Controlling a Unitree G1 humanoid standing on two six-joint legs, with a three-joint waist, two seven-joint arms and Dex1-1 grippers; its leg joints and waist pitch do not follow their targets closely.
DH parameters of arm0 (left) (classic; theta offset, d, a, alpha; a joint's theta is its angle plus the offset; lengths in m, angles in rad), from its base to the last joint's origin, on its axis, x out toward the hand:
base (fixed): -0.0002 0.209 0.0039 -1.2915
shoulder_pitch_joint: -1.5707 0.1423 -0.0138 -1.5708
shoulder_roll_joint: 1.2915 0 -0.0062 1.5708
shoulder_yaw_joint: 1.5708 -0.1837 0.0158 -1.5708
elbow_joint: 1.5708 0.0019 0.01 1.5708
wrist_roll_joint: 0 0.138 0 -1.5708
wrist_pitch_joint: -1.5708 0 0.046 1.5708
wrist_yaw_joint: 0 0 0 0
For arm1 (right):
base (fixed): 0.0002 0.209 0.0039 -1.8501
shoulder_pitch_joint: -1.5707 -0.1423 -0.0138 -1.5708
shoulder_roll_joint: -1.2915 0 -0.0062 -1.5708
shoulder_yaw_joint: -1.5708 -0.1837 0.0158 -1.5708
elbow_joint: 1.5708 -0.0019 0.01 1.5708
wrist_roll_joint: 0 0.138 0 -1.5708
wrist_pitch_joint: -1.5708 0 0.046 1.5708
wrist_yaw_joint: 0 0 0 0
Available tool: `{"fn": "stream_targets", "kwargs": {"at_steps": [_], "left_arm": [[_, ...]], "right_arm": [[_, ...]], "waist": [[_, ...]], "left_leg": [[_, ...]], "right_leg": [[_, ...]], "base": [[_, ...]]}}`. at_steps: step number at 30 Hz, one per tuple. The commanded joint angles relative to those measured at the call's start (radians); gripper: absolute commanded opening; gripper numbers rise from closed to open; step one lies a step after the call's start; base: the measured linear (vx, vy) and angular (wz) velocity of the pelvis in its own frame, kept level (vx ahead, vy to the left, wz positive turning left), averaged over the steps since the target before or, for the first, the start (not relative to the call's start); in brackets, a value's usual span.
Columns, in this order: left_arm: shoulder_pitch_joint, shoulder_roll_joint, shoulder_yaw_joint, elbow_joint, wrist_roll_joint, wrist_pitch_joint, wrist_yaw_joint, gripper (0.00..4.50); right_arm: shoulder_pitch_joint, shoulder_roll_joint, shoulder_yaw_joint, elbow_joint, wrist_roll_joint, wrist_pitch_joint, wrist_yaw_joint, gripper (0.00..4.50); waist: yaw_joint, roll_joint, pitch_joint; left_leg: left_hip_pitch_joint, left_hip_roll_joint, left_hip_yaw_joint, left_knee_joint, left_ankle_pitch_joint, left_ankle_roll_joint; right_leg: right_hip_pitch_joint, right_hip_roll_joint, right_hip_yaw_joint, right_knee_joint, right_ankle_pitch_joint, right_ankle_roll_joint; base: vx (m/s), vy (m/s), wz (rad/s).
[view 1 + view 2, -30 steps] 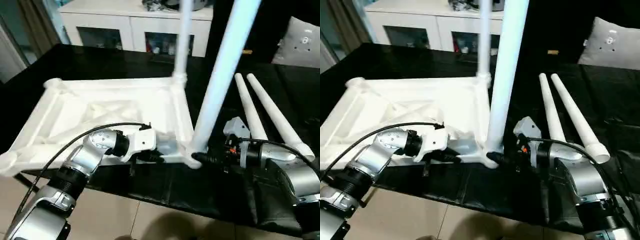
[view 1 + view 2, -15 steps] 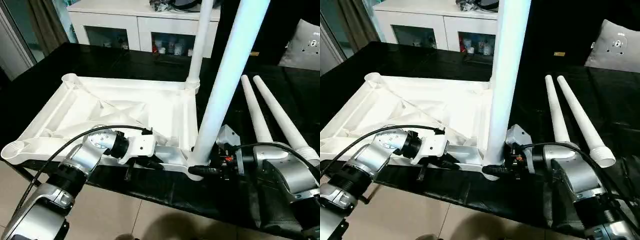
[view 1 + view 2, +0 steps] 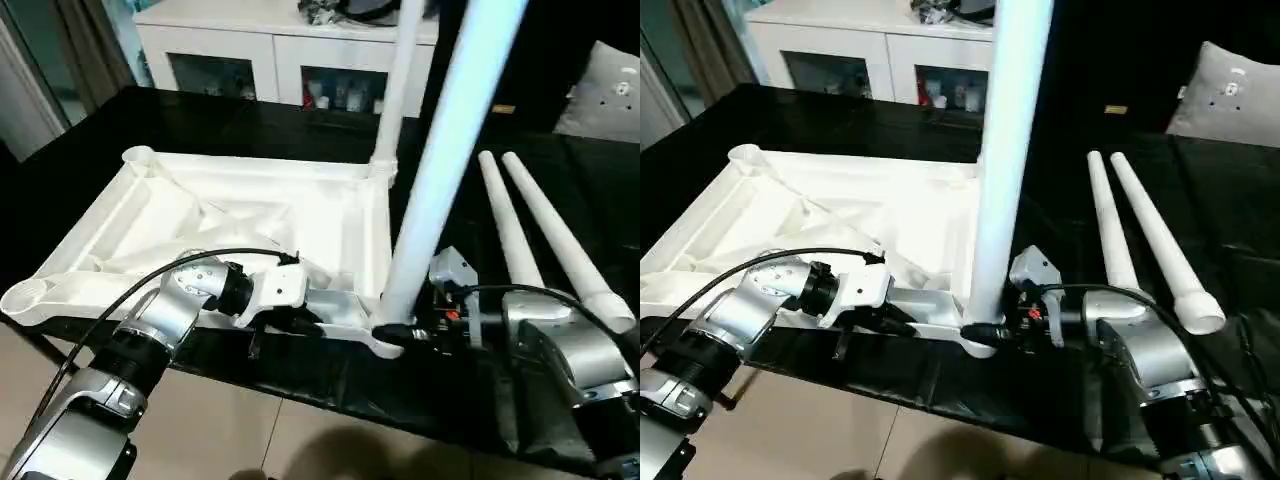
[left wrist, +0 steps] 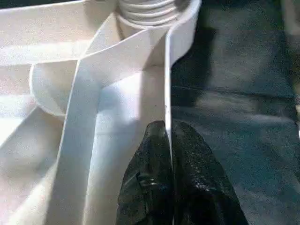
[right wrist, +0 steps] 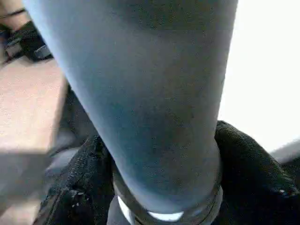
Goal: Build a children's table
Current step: Rotate leg to tighten
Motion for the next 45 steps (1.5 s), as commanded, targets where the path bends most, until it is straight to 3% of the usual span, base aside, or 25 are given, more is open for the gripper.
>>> {"fn": "stream_targets", "kwargs": {"at_steps": [1, 3, 4, 5, 7, 9, 11, 14, 15, 16, 18, 19, 24, 26, 27, 29, 31, 33, 34, 35, 40, 41, 45], "left_arm": [[-0.003, -0.092, 0.018, -0.065, -0.010, 0.087, 0.145, 0.00], [-0.003, -0.113, 0.027, -0.075, -0.007, 0.118, 0.185, 0.00], [-0.005, -0.169, 0.042, -0.102, 0.011, 0.188, 0.284, 0.00], [-0.006, -0.192, 0.046, -0.115, 0.024, 0.217, 0.327, 0.00], [-0.007, -0.217, 0.050, -0.128, 0.033, 0.248, 0.366, 0.00], [-0.012, -0.234, 0.050, -0.128, 0.044, 0.254, 0.394, 0.00], [-0.015, -0.251, 0.046, -0.136, 0.064, 0.265, 0.430, 0.00], [-0.015, -0.236, 0.041, -0.145, 0.076, 0.257, 0.424, 0.00], [-0.014, -0.234, 0.041, -0.146, 0.077, 0.257, 0.423, 0.00], [-0.012, -0.225, 0.040, -0.153, 0.079, 0.259, 0.419, 0.00], [-0.005, -0.197, 0.041, -0.165, 0.077, 0.259, 0.405, 0.00], [-0.005, -0.184, 0.036, -0.158, 0.078, 0.235, 0.391, 0.00], [-0.007, -0.149, 0.022, -0.124, 0.083, 0.173, 0.348, 0.00], [-0.009, -0.129, 0.026, -0.100, 0.078, 0.140, 0.315, 0.00], [-0.009, -0.109, 0.020, -0.096, 0.072, 0.118, 0.279, 0.00], [-0.005, -0.081, 0.007, -0.095, 0.058, 0.085, 0.219, 0.00], [-0.001, -0.058, -0.006, -0.094, 0.041, 0.052, 0.160, 0.00], [-0.002, -0.050, -0.011, -0.091, 0.037, 0.037, 0.138, 0.00], [-0.005, -0.041, -0.017, -0.084, 0.036, 0.029, 0.117, 0.00], [-0.007, -0.036, -0.021, -0.078, 0.034, 0.017, 0.102, 0.00], [-0.024, -0.007, -0.038, -0.045, 0.013, -0.056, -0.012, 0.00], [-0.029, 0.001, -0.045, -0.038, 0.009, -0.075, -0.039, 0.00], [-0.043, 0.018, -0.060, -0.021, 0.006, -0.109, -0.088, 0.00]], "right_arm": [[-0.024, 0.119, 0.011, 0.046, 0.011, 0.034, -0.159, 2.74], [-0.030, 0.147, 0.004, 0.062, 0.004, 0.042, -0.204, 2.73], [-0.055, 0.219, -0.019, 0.115, -0.033, 0.046, -0.339, 2.73], [-0.067, 0.251, -0.032, 0.139, -0.050, 0.053, -0.403, 2.73], [-0.080, 0.282, -0.047, 0.163, -0.060, 0.059, -0.464, 2.73], [-0.087, 0.293, -0.047, 0.175, -0.069, 0.053, -0.485, 2.73], [-0.094, 0.314, -0.052, 0.186, -0.079, 0.041, -0.515, 2.73], [-0.089, 0.321, -0.065, 0.178, -0.078, 0.024, -0.522, 3.43], [-0.088, 0.322, -0.067, 0.177, -0.078, 0.024, -0.523, 3.45], [-0.086, 0.324, -0.076, 0.174, -0.078, 0.023, -0.528, 3.48], [-0.075, 0.311, -0.091, 0.155, -0.073, 0.014, -0.525, 3.57], [-0.068, 0.298, -0.090, 0.142, -0.068, 0.010, -0.509, 3.88], [-0.039, 0.251, -0.082, 0.096, -0.051, 0.003, -0.435, 4.22], [-0.016, 0.205, -0.082, 0.068, -0.039, -0.007, -0.368, 4.41], [-0.004, 0.164, -0.083, 0.049, -0.031, -0.014, -0.312, 4.46], [0.011, 0.107, -0.082, 0.026, -0.020, -0.025, -0.231, 4.46], [0.017, 0.059, -0.079, 0.009, -0.010, -0.044, -0.157, 4.46], [0.018, 0.040, -0.079, 0.004, -0.004, -0.052, -0.131, 4.46], [0.016, 0.020, -0.076, -0.001, 0.003, -0.055, -0.098, 4.46], [0.014, 0.006, -0.070, -0.002, 0.001, -0.062, -0.080, 4.46], [0.001, -0.074, -0.007, 0.003, -0.027, -0.136, 0.062, 4.46], [-0.003, -0.086, 0.007, 0.008, -0.027, -0.150, 0.096, 4.46], [-0.015, -0.107, 0.031, 0.015, -0.022, -0.161, 0.170, 4.30]], "waist": [[-0.011, -0.015, -0.058], [-0.024, -0.015, -0.058], [-0.031, -0.016, -0.060], [-0.041, -0.013, -0.055], [-0.049, -0.017, -0.060], [-0.049, -0.015, -0.060], [-0.048, -0.014, -0.062], [-0.048, -0.010, -0.063], [-0.048, -0.011, -0.065], [-0.047, -0.005, -0.065], [-0.050, -0.006, -0.065], [-0.049, -0.006, -0.066], [-0.042, -0.002, -0.071], [-0.040, 0.002, -0.070], [-0.039, -0.001, -0.070], [-0.035, 0.003, -0.070], [-0.032, -0.006, -0.070], [-0.025, -0.004, -0.068], [-0.024, -0.009, -0.067], [-0.020, -0.006, -0.067], [-0.010, -0.008, -0.067], [-0.008, -0.015, -0.067], [0.006, -0.015, -0.071]], "left_leg": [[-0.006, 0.025, 0.001, -0.078, -0.210, 0.026], [0.005, 0.018, -0.003, -0.076, -0.252, 0.009], [0.005, 0.019, -0.004, -0.076, -0.255, 0.013], [0.004, 0.018, -0.004, -0.077, -0.267, 0.015], [0.010, 0.011, -0.004, -0.071, -0.277, 0.015], [0.011, 0.012, -0.001, -0.071, -0.264, 0.031], [0.005, 0.013, -0.002, -0.073, -0.252, 0.042], [0.004, 0.016, -0.004, -0.076, -0.251, 0.042], [0.002, 0.018, -0.004, -0.076, -0.246, 0.044], [0.002, 0.018, -0.005, -0.077, -0.244, 0.044], [-0.001, 0.019, -0.006, -0.079, -0.250, 0.042], [0.001, 0.019, -0.004, -0.078, -0.244, 0.042], [-0.004, 0.023, -0.004, -0.075, -0.177, 0.059], [-0.003, 0.023, -0.002, -0.074, -0.185, 0.060], [-0.004, 0.022, -0.003, -0.074, -0.186, 0.060], [-0.004, 0.024, -0.002, -0.073, -0.190, 0.073], [-0.004, 0.024, 0.000, -0.073, -0.197, 0.075], [-0.003, 0.024, 0.000, -0.073, -0.197, 0.075], [-0.003, 0.026, 0.001, -0.073, -0.197, 0.074], [0.001, 0.027, 0.001, -0.073, -0.199, 0.074], [0.003, 0.029, 0.003, -0.073, -0.212, 0.073], [0.003, 0.030, 0.004, -0.073, -0.205, 0.076], [0.003, 0.032, 0.005, -0.071, -0.176, 0.084]], "right_leg": [[0.058, -0.060, 0.043, -0.077, -0.452, -0.131], [0.056, -0.060, 0.035, -0.093, -0.538, -0.091], [0.057, -0.060, 0.037, -0.093, -0.529, -0.087], [0.053, -0.057, 0.035, -0.098, -0.533, -0.090], [0.052, -0.057, 0.031, -0.102, -0.549, -0.083], [0.048, -0.054, 0.035, -0.104, -0.529, -0.084], [0.053, -0.052, 0.036, -0.098, -0.490, -0.087], [0.055, -0.053, 0.038, -0.092, -0.453, -0.098], [0.056, -0.053, 0.040, -0.090, -0.432, -0.105], [0.056, -0.054, 0.041, -0.088, -0.421, -0.111], [0.059, -0.053, 0.041, -0.085, -0.405, -0.118], [0.058, -0.053, 0.042, -0.084, -0.394, -0.125], [0.062, -0.052, 0.047, -0.069, -0.268, -0.164], [0.064, -0.054, 0.048, -0.068, -0.260, -0.176], [0.066, -0.053, 0.047, -0.070, -0.264, -0.170], [0.066, -0.055, 0.049, -0.066, -0.254, -0.177], [0.067, -0.055, 0.048, -0.069, -0.272, -0.177], [0.065, -0.056, 0.048, -0.072, -0.304, -0.175], [0.065, -0.056, 0.048, -0.073, -0.312, -0.170], [0.062, -0.058, 0.049, -0.073, -0.325, -0.168], [0.062, -0.057, 0.050, -0.068, -0.309, -0.179], [0.061, -0.057, 0.051, -0.068, -0.305, -0.181], [0.061, -0.059, 0.052, -0.061, -0.286, -0.189]], "base": [[0.000, 0.000, 0.00], [0.000, 0.000, 0.00], [0.000, 0.000, 0.00], [0.000, 0.000, 0.00], [0.000, 0.000, 0.00], [0.000, 0.000, 0.00], [0.000, 0.000, 0.00], [0.000, 0.000, 0.00], [0.000, 0.000, 0.00], [0.000, 0.000, 0.00], [0.000, 0.000, 0.00], [0.000, 0.000, 0.00], [0.000, 0.000, 0.00], [0.000, 0.000, 0.00], [0.000, 0.000, 0.00], [0.000, 0.000, 0.00], [0.000, 0.000, 0.00], [0.000, 0.000, 0.00], [0.000, 0.000, 0.00], [0.000, 0.000, 0.00], [0.000, 0.000, 0.00], [0.000, 0.000, 0.00], [0.000, 0.000, 0.00]]}}
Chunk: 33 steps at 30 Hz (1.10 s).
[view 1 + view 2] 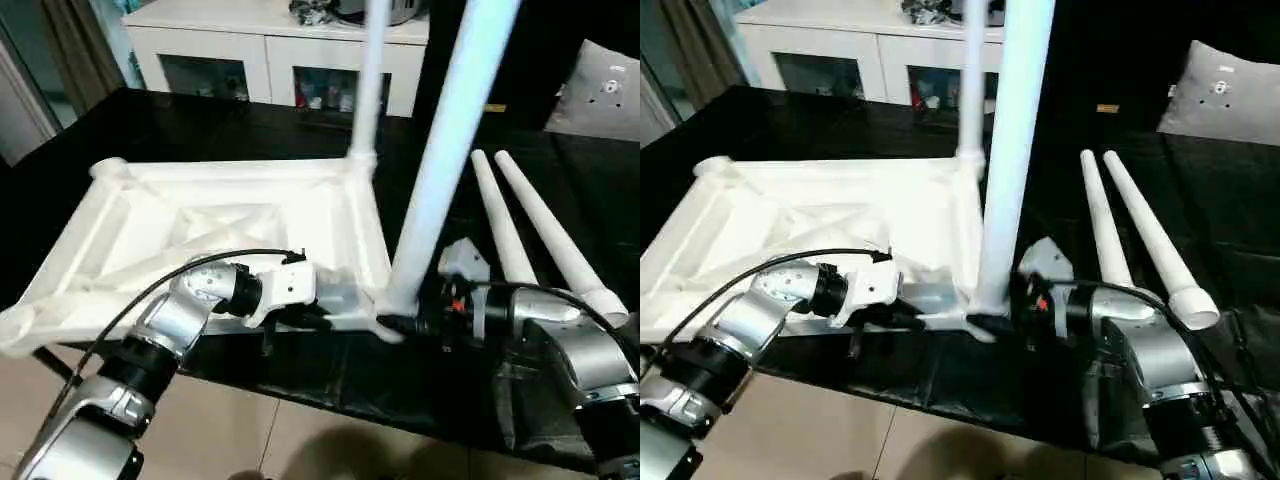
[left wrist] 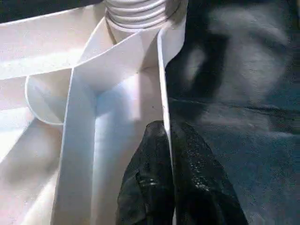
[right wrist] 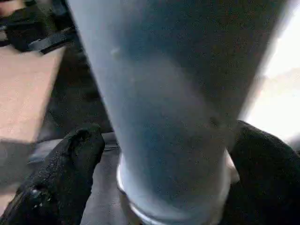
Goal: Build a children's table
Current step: Rotate leg to tighten
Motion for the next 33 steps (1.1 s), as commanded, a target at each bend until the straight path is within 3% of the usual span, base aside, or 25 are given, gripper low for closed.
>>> {"fn": "stream_targets", "kwargs": {"at_steps": [1, 8, 15, 23, 25, 29, 30, 33], "left_arm": [[-0.034, 0.012, -0.017, -0.003, 0.001, -0.048, -0.042, 0.00], [-0.064, 0.014, -0.015, 0.059, 0.010, -0.099, -0.059, 0.00], [-0.078, 0.013, -0.013, 0.095, 0.013, -0.125, -0.055, 0.00], [-0.063, -0.002, 0.000, 0.088, -0.006, -0.102, -0.041, 0.00], [-0.048, -0.031, 0.015, 0.055, -0.001, -0.035, 0.032, 0.00], [-0.033, -0.077, 0.031, 0.003, -0.005, 0.068, 0.107, 0.00], [-0.029, -0.115, 0.038, -0.024, 0.007, 0.140, 0.174, 0.00], [-0.033, -0.145, 0.042, -0.028, 0.019, 0.176, 0.227, 0.00]], "right_arm": [[-0.021, -0.021, 0.013, -0.003, -0.001, -0.011, 0.052, 4.13], [-0.036, -0.050, 0.036, 0.016, 0.008, -0.025, 0.106, 3.56], [-0.038, -0.044, 0.032, 0.031, 0.005, -0.031, 0.116, 2.93], [0.004, 0.013, 0.019, -0.003, 0.066, 0.061, 0.066, 2.76], [0.017, 0.092, 0.022, -0.006, 0.043, 0.105, -0.070, 2.75], [-0.006, 0.187, 0.002, 0.041, -0.002, 0.120, -0.239, 2.75], [-0.027, 0.259, -0.023, 0.074, -0.006, 0.143, -0.347, 2.75], [-0.045, 0.301, -0.039, 0.099, -0.014, 0.148, -0.414, 2.75]], "waist": [[0.002, -0.015, -0.072], [0.007, -0.023, -0.071], [0.010, -0.022, -0.074], [0.013, -0.023, -0.073], [0.011, -0.022, -0.070], [-0.012, -0.023, -0.059], [-0.022, -0.020, -0.058], [-0.041, -0.022, -0.058]], "left_leg": [[0.000, 0.031, 0.004, -0.067, -0.172, 0.086], [0.000, 0.029, 0.007, -0.066, -0.167, 0.082], [-0.001, 0.033, 0.009, -0.066, -0.155, 0.082], [-0.001, 0.033, 0.011, -0.065, -0.146, 0.084], [-0.002, 0.033, 0.009, -0.069, -0.163, 0.069], [0.005, 0.024, 0.006, -0.075, -0.239, 0.024], [0.009, 0.022, 0.005, -0.074, -0.256, 0.012], [0.010, 0.016, 0.001, -0.072, -0.283, 0.011]], "right_leg": [[0.061, -0.058, 0.053, -0.059, -0.286, -0.186], [0.060, -0.060, 0.052, -0.065, -0.333, -0.165], [0.060, -0.060, 0.052, -0.058, -0.303, -0.174], [0.060, -0.060, 0.052, -0.060, -0.316, -0.168], [0.058, -0.060, 0.049, -0.063, -0.350, -0.158], [0.055, -0.061, 0.043, -0.086, -0.522, -0.094], [0.050, -0.060, 0.040, -0.090, -0.554, -0.085], [0.050, -0.058, 0.031, -0.103, -0.593, -0.061]], "base": [[0.000, 0.000, 0.00], [0.000, 0.000, 0.00], [0.000, 0.000, 0.00], [0.000, 0.000, 0.00], [0.000, 0.000, 0.00], [0.000, 0.000, 0.00], [0.000, 0.000, 0.00], [0.000, 0.000, 0.00]]}}
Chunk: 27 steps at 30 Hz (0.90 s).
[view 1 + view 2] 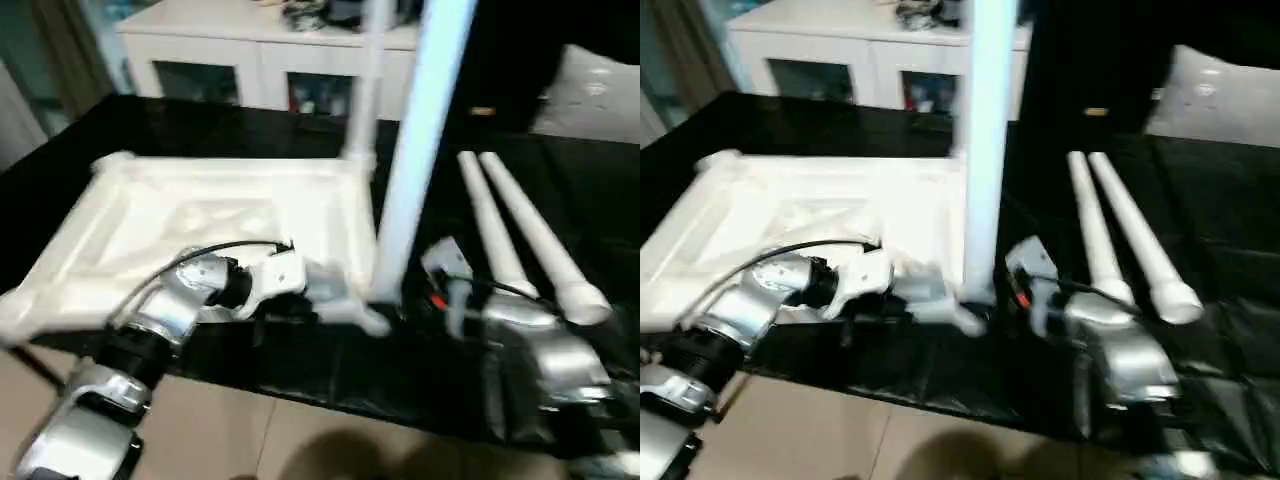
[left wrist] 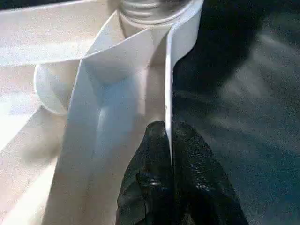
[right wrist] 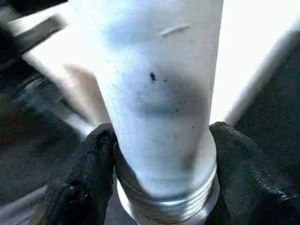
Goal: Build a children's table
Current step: Rotate leg to tighten
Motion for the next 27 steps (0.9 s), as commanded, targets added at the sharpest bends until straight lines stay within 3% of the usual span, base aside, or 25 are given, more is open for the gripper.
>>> {"fn": "stream_targets", "kwargs": {"at_steps": [1, 2, 4, 6, 7, 9, 16, 18, 19, 23, 25, 27], "left_arm": [[-0.027, -0.125, -0.002, -0.065, -0.022, 0.048, 0.130, 0.00], [-0.040, -0.163, 0.014, -0.057, -0.018, 0.080, 0.197, 0.00], [-0.058, -0.225, 0.039, -0.049, -0.012, 0.125, 0.304, 0.00], [-0.060, -0.238, 0.043, -0.050, -0.009, 0.131, 0.324, 0.00], [-0.061, -0.256, 0.044, -0.061, 0.002, 0.136, 0.351, 0.00], [-0.055, -0.261, 0.042, -0.084, 0.014, 0.135, 0.357, 0.00], [-0.041, -0.189, 0.017, -0.087, 0.039, 0.095, 0.299, 0.00], [-0.035, -0.163, 0.017, -0.077, 0.032, 0.069, 0.267, 0.00], [-0.034, -0.155, 0.016, -0.074, 0.031, 0.054, 0.258, 0.00], [-0.021, -0.102, 0.017, -0.049, 0.002, -0.027, 0.163, 0.00], [-0.018, -0.084, 0.011, -0.042, -0.008, -0.045, 0.126, 0.00], [-0.014, -0.064, -0.002, -0.037, -0.019, -0.075, 0.074, 0.00]], "right_arm": [[-0.043, 0.107, 0.042, 0.069, 0.006, 0.040, -0.107, 2.75], [-0.064, 0.137, 0.020, 0.099, 0.000, 0.046, -0.175, 2.75], [-0.095, 0.178, -0.015, 0.147, -0.008, 0.049, -0.284, 2.75], [-0.101, 0.185, -0.023, 0.156, -0.010, 0.050, -0.302, 2.75], [-0.109, 0.195, -0.032, 0.169, -0.025, 0.040, -0.327, 2.75], [-0.104, 0.196, -0.033, 0.165, -0.038, 0.014, -0.321, 3.31], [-0.070, 0.149, -0.046, 0.128, -0.039, -0.067, -0.278, 3.89], [-0.046, 0.107, -0.053, 0.098, -0.024, -0.118, -0.222, 4.01], [-0.040, 0.097, -0.058, 0.090, -0.018, -0.128, -0.206, 4.28], [0.008, -0.014, -0.064, 0.043, 0.004, -0.189, -0.039, 4.44], [0.023, -0.056, -0.055, 0.029, 0.007, -0.194, 0.019, 4.44], [0.032, -0.102, -0.038, 0.017, 0.003, -0.190, 0.082, 4.44]], "waist": [[-0.001, -0.013, -0.056], [-0.008, -0.011, -0.057], [-0.011, -0.011, -0.061], [-0.011, -0.014, -0.061], [-0.009, -0.010, -0.063], [-0.006, -0.013, -0.066], [0.007, -0.006, -0.077], [0.011, -0.006, -0.076], [0.014, -0.005, -0.078], [0.023, -0.005, -0.083], [0.024, -0.006, -0.081], [0.023, -0.008, -0.076]], "left_leg": [[0.004, 0.010, -0.009, -0.074, -0.292, 0.018], [0.006, 0.012, -0.007, -0.072, -0.289, 0.016], [0.005, 0.011, -0.008, -0.071, -0.275, 0.020], [0.002, 0.008, -0.005, -0.070, -0.275, 0.034], [0.001, 0.009, -0.005, -0.071, -0.265, 0.042], [-0.002, 0.009, -0.004, -0.071, -0.246, 0.048], [-0.014, 0.016, -0.002, -0.068, -0.125, 0.080], [-0.013, 0.017, -0.001, -0.067, -0.120, 0.089], [-0.013, 0.018, -0.001, -0.067, -0.115, 0.093], [-0.012, 0.020, 0.000, -0.062, -0.105, 0.117], [-0.017, 0.020, 0.001, -0.060, -0.100, 0.126], [-0.017, 0.020, 0.001, -0.063, -0.129, 0.121]], "right_leg": [[0.044, -0.056, 0.030, -0.103, -0.585, -0.062], [0.039, -0.056, 0.033, -0.098, -0.560, -0.080], [0.041, -0.054, 0.032, -0.097, -0.520, -0.097], [0.043, -0.052, 0.031, -0.099, -0.509, -0.096], [0.045, -0.053, 0.034, -0.096, -0.489, -0.095], [0.046, -0.052, 0.037, -0.091, -0.452, -0.101], [0.057, -0.052, 0.048, -0.058, -0.211, -0.178], [0.059, -0.053, 0.048, -0.055, -0.193, -0.189], [0.061, -0.054, 0.048, -0.054, -0.183, -0.194], [0.061, -0.052, 0.051, -0.043, -0.108, -0.221], [0.060, -0.051, 0.051, -0.040, -0.092, -0.233], [0.059, -0.053, 0.049, -0.047, -0.146, -0.227]], "base": [[0.000, 0.000, 0.00], [0.000, 0.000, 0.00], [0.000, 0.000, 0.00], [0.000, 0.000, 0.00], [0.000, 0.000, 0.00], [0.000, 0.000, 0.00], [0.000, 0.000, 0.00], [0.000, 0.000, 0.00], [0.000, 0.000, 0.00], [0.000, 0.000, 0.00], [0.000, 0.000, 0.00], [0.000, 0.000, 0.00]]}}
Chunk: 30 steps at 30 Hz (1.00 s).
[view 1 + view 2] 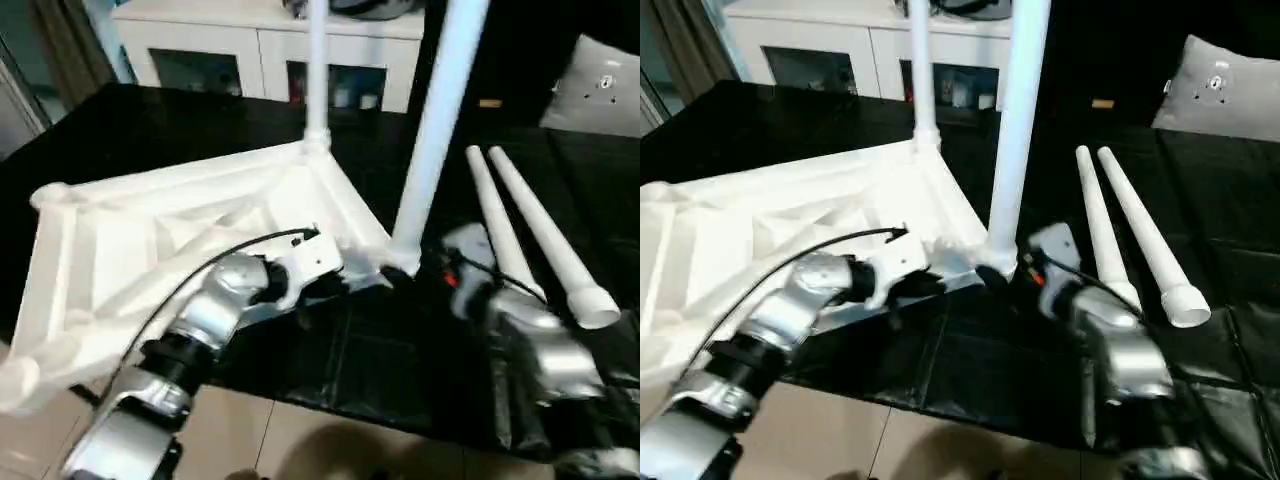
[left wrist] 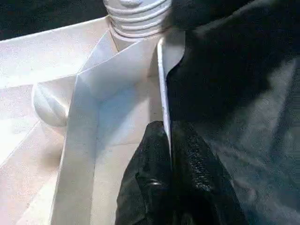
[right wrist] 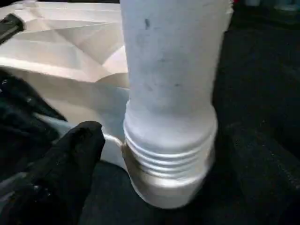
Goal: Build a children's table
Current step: Rotate leg to tighten
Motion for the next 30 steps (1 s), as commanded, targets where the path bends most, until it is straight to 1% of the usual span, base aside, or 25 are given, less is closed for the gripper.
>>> {"fn": "stream_targets", "kwargs": {"at_steps": [1, 2, 3, 4, 6, 7, 8, 9, 10, 11, 12, 13, 15, 16, 17, 18, 19, 20, 23, 24, 25, 26, 28, 30], "left_arm": [[-0.014, 0.008, -0.019, -0.026, -0.024, -0.077, -0.065, 0.00], [-0.010, 0.024, -0.032, -0.022, -0.031, -0.100, -0.114, 0.00], [-0.006, 0.044, -0.046, -0.012, -0.045, -0.139, -0.182, 0.00], [-0.006, 0.048, -0.048, -0.010, -0.050, -0.148, -0.199, 0.00], [-0.016, 0.053, -0.049, 0.008, -0.058, -0.168, -0.235, 0.00], [-0.021, 0.057, -0.051, 0.014, -0.061, -0.173, -0.254, 0.00], [-0.025, 0.064, -0.055, 0.020, -0.064, -0.181, -0.276, 0.00], [-0.027, 0.068, -0.058, 0.024, -0.065, -0.187, -0.291, 0.00], [-0.029, 0.077, -0.065, 0.028, -0.060, -0.197, -0.306, 0.00], [-0.030, 0.080, -0.067, 0.029, -0.059, -0.200, -0.311, 0.00], [-0.033, 0.088, -0.073, 0.035, -0.054, -0.211, -0.322, 0.00], [-0.034, 0.090, -0.074, 0.038, -0.054, -0.215, -0.326, 0.00], [-0.040, 0.098, -0.076, 0.050, -0.056, -0.235, -0.346, 0.00], [-0.041, 0.100, -0.076, 0.053, -0.054, -0.241, -0.348, 0.00], [-0.043, 0.101, -0.074, 0.057, -0.053, -0.248, -0.351, 0.00], [-0.044, 0.103, -0.072, 0.060, -0.052, -0.251, -0.353, 0.00], [-0.046, 0.104, -0.070, 0.063, -0.051, -0.252, -0.353, 0.00], [-0.048, 0.105, -0.068, 0.069, -0.051, -0.258, -0.354, 0.00], [-0.052, 0.110, -0.067, 0.079, -0.052, -0.265, -0.355, 0.00], [-0.052, 0.110, -0.065, 0.083, -0.053, -0.270, -0.356, 0.00], [-0.052, 0.111, -0.064, 0.085, -0.054, -0.272, -0.357, 0.00], [-0.049, 0.111, -0.061, 0.085, -0.058, -0.271, -0.358, 0.00], [-0.042, 0.110, -0.055, 0.077, -0.065, -0.260, -0.359, 0.00], [-0.034, 0.109, -0.049, 0.068, -0.071, -0.250, -0.357, 0.00]], "right_arm": [[0.004, -0.042, 0.026, -0.033, 0.005, -0.005, 0.078, 4.44], [0.008, -0.077, 0.037, -0.039, 0.006, -0.013, 0.129, 4.44], [0.011, -0.127, 0.052, -0.050, 0.018, -0.028, 0.215, 4.44], [0.011, -0.138, 0.054, -0.053, 0.023, -0.032, 0.236, 4.44], [0.009, -0.163, 0.063, -0.060, 0.041, -0.033, 0.300, 4.44], [0.008, -0.174, 0.069, -0.063, 0.049, -0.033, 0.332, 4.44], [0.007, -0.183, 0.076, -0.065, 0.055, -0.032, 0.362, 4.44], [0.007, -0.189, 0.080, -0.067, 0.059, -0.032, 0.379, 4.26], [0.006, -0.195, 0.088, -0.069, 0.065, -0.026, 0.401, 4.15], [0.006, -0.196, 0.091, -0.070, 0.067, -0.024, 0.408, 4.07], [0.005, -0.204, 0.102, -0.072, 0.071, -0.017, 0.429, 4.04], [0.004, -0.206, 0.105, -0.071, 0.071, -0.016, 0.435, 3.94], [-0.001, -0.216, 0.120, -0.065, 0.073, -0.010, 0.457, 3.70], [-0.003, -0.219, 0.127, -0.062, 0.068, -0.011, 0.463, 3.58], [-0.003, -0.221, 0.130, -0.059, 0.064, -0.012, 0.470, 3.58], [-0.005, -0.220, 0.131, -0.055, 0.060, -0.012, 0.473, 3.42], [-0.005, -0.218, 0.132, -0.052, 0.057, -0.012, 0.474, 3.42], [-0.006, -0.217, 0.133, -0.049, 0.058, -0.011, 0.476, 3.22], [-0.009, -0.215, 0.138, -0.043, 0.062, -0.001, 0.479, 3.04], [-0.010, -0.215, 0.139, -0.043, 0.066, 0.005, 0.480, 3.04], [-0.009, -0.213, 0.140, -0.044, 0.072, 0.010, 0.481, 2.81], [-0.008, -0.211, 0.141, -0.045, 0.078, 0.015, 0.483, 2.81], [-0.004, -0.205, 0.140, -0.046, 0.084, 0.019, 0.482, 2.72], [0.002, -0.190, 0.135, -0.048, 0.098, 0.033, 0.477, 2.67]], "waist": [[0.004, -0.008, -0.076], [0.009, -0.004, -0.076], [0.009, -0.005, -0.075], [0.015, -0.002, -0.074], [0.023, -0.003, -0.073], [0.026, -0.010, -0.073], [0.029, -0.008, -0.073], [0.030, -0.007, -0.074], [0.030, -0.012, -0.074], [0.032, -0.010, -0.075], [0.032, -0.012, -0.074], [0.032, -0.012, -0.074], [0.033, -0.017, -0.073], [0.034, -0.017, -0.073], [0.035, -0.016, -0.074], [0.035, -0.016, -0.074], [0.035, -0.018, -0.074], [0.036, -0.018, -0.074], [0.038, -0.018, -0.073], [0.039, -0.018, -0.074], [0.040, -0.017, -0.073], [0.040, -0.019, -0.074], [0.041, -0.017, -0.074], [0.041, -0.018, -0.075]], "left_leg": [[0.002, 0.017, 0.000, -0.059, -0.148, 0.110], [0.005, 0.020, 0.000, -0.059, -0.152, 0.107], [0.004, 0.022, 0.001, -0.060, -0.150, 0.106], [0.006, 0.023, 0.002, -0.060, -0.165, 0.105], [0.007, 0.024, 0.004, -0.060, -0.177, 0.102], [0.009, 0.025, 0.005, -0.060, -0.187, 0.101], [0.007, 0.027, 0.002, -0.062, -0.180, 0.100], [0.008, 0.027, 0.002, -0.062, -0.178, 0.101], [0.007, 0.028, 0.002, -0.061, -0.171, 0.101], [0.007, 0.028, 0.001, -0.061, -0.167, 0.101], [0.006, 0.028, 0.002, -0.061, -0.164, 0.100], [0.006, 0.027, 0.002, -0.060, -0.165, 0.100], [0.004, 0.025, 0.003, -0.060, -0.164, 0.100], [0.004, 0.026, 0.003, -0.060, -0.161, 0.097], [0.003, 0.026, 0.002, -0.060, -0.154, 0.096], [0.004, 0.026, 0.002, -0.060, -0.152, 0.096], [0.004, 0.026, 0.002, -0.060, -0.153, 0.094], [0.004, 0.025, 0.003, -0.059, -0.152, 0.094], [0.003, 0.025, 0.003, -0.060, -0.149, 0.092], [0.004, 0.025, 0.003, -0.059, -0.150, 0.091], [0.004, 0.025, 0.002, -0.060, -0.149, 0.091], [0.004, 0.026, 0.003, -0.059, -0.147, 0.091], [0.004, 0.026, 0.002, -0.059, -0.146, 0.090], [0.003, 0.026, 0.003, -0.059, -0.142, 0.091]], "right_leg": [[0.081, -0.053, 0.048, -0.057, -0.190, -0.207], [0.077, -0.054, 0.050, -0.058, -0.206, -0.203], [0.077, -0.054, 0.051, -0.058, -0.205, -0.203], [0.076, -0.052, 0.050, -0.059, -0.218, -0.200], [0.073, -0.052, 0.050, -0.061, -0.235, -0.194], [0.072, -0.054, 0.050, -0.063, -0.253, -0.190], [0.073, -0.055, 0.049, -0.060, -0.255, -0.190], [0.072, -0.055, 0.049, -0.060, -0.257, -0.189], [0.073, -0.055, 0.050, -0.059, -0.252, -0.191], [0.073, -0.056, 0.050, -0.057, -0.247, -0.194], [0.072, -0.056, 0.050, -0.057, -0.247, -0.195], [0.073, -0.056, 0.050, -0.058, -0.254, -0.193], [0.073, -0.056, 0.049, -0.061, -0.274, -0.184], [0.073, -0.057, 0.049, -0.061, -0.287, -0.177], [0.073, -0.057, 0.049, -0.059, -0.287, -0.176], [0.072, -0.057, 0.049, -0.060, -0.285, -0.176], [0.072, -0.057, 0.049, -0.060, -0.289, -0.175], [0.072, -0.057, 0.049, -0.060, -0.295, -0.172], [0.071, -0.057, 0.049, -0.061, -0.304, -0.166], [0.072, -0.058, 0.049, -0.062, -0.307, -0.166], [0.071, -0.057, 0.048, -0.062, -0.308, -0.164], [0.071, -0.057, 0.049, -0.061, -0.305, -0.164], [0.072, -0.058, 0.048, -0.060, -0.305, -0.164], [0.071, -0.057, 0.049, -0.059, -0.297, -0.166]], "base": [[0.000, 0.000, 0.00], [0.000, 0.000, 0.00], [0.000, 0.000, 0.00], [0.000, 0.000, 0.00], [0.000, 0.000, 0.00], [0.000, 0.000, 0.00], [0.000, 0.000, 0.00], [0.000, 0.000, 0.00], [0.000, 0.000, 0.00], [0.000, 0.000, 0.00], [0.000, 0.000, 0.00], [0.000, 0.000, 0.00], [0.000, 0.000, 0.00], [0.000, 0.000, 0.00], [0.000, 0.000, 0.00], [0.000, 0.000, 0.00], [0.000, 0.000, 0.00], [0.000, 0.000, 0.00], [0.000, 0.000, 0.00], [0.000, 0.000, 0.00], [0.000, 0.000, 0.00], [0.000, 0.000, 0.00], [0.000, 0.000, 0.00], [0.000, 0.000, 0.00]]}}
